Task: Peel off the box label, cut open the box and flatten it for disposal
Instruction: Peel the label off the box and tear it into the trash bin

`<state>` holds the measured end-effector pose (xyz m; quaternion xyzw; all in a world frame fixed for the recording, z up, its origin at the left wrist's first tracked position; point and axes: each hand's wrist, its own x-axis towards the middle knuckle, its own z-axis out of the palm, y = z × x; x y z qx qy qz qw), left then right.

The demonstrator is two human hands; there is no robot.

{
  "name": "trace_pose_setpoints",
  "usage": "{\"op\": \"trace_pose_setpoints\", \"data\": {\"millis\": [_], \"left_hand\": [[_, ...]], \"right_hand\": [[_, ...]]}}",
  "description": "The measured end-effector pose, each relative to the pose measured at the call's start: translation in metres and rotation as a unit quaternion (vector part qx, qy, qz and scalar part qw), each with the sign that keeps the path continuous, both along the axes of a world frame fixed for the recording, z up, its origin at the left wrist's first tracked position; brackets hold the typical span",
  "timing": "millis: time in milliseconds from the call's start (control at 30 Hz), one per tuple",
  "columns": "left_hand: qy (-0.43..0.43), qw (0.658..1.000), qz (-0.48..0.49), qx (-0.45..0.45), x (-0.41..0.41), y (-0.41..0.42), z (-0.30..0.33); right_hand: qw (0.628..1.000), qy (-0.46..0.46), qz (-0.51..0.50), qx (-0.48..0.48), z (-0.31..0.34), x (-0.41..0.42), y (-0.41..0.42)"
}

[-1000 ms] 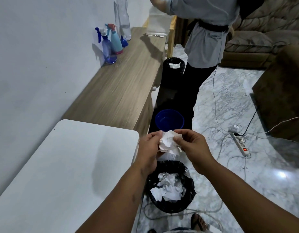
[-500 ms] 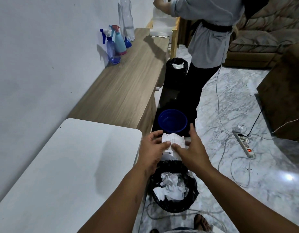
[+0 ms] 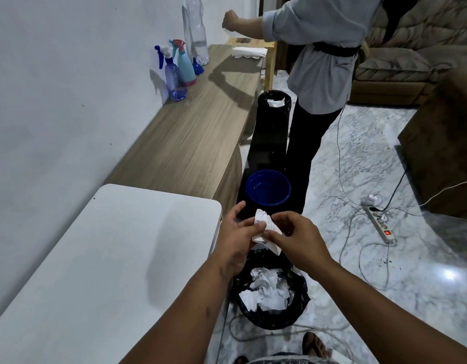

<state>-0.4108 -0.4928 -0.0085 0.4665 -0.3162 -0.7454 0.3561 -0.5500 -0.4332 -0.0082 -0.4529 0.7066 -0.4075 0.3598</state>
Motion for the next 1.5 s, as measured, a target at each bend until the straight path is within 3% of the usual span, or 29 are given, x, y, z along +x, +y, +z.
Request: {"op": "trace_pose_setpoints", "data": {"millis": [133, 300, 400, 500, 567, 600, 767, 900, 1000, 1100, 1233, 1400, 1500], "left_hand": [[0.008, 1.000, -0.005, -0.008, 0.004, 0.005, -0.003], [-0.162, 0.965, -0.084, -0.186, 0.014, 0.005, 0.002], [-0.276, 0.910, -0.106, -0.292, 0.017, -0.001, -0.001], [-0.391, 0.816, -0.139, -0.403, 0.018, -0.006, -0.005], [-0.421, 0.764, -0.164, -0.460, 0.019, -0.008, -0.004], [-0.423, 0.759, -0.167, -0.465, 0.019, -0.008, -0.002], [-0.398, 0.834, -0.123, -0.361, 0.016, -0.003, -0.004], [-0.398, 0.852, -0.062, -0.335, 0.012, 0.005, -0.010], [-0.391, 0.869, -0.005, -0.305, 0.010, 0.008, -0.015], [-0.355, 0.897, 0.035, -0.260, 0.001, 0.016, -0.017], [-0.285, 0.932, 0.023, -0.224, -0.013, 0.029, -0.020], [-0.299, 0.917, -0.047, -0.260, -0.012, 0.030, -0.025], [-0.287, 0.918, -0.046, -0.269, -0.005, 0.027, -0.030]], "right_hand": [[1.000, -0.028, -0.006, 0.007, -0.001, 0.001, -0.001], [1.000, -0.015, 0.008, 0.004, 0.001, -0.004, -0.003], [0.999, -0.016, 0.027, 0.006, 0.003, -0.008, -0.007], [0.998, 0.014, 0.063, 0.012, 0.004, -0.011, -0.009], [0.995, 0.044, 0.084, 0.015, 0.006, -0.011, -0.011], [0.994, 0.057, 0.092, 0.015, 0.007, -0.011, -0.011], [0.996, 0.083, 0.037, -0.004, 0.010, -0.011, -0.011], [0.990, 0.139, 0.026, -0.018, 0.004, -0.006, -0.010], [0.992, 0.125, 0.023, -0.004, -0.002, -0.001, -0.010], [0.998, -0.016, -0.059, 0.007, -0.010, 0.002, -0.014], [0.967, -0.206, -0.146, 0.007, -0.017, 0.003, -0.017], [0.927, -0.348, -0.135, 0.040, -0.019, -0.001, -0.017], [0.920, -0.380, -0.081, 0.044, -0.021, -0.001, -0.009]]}}
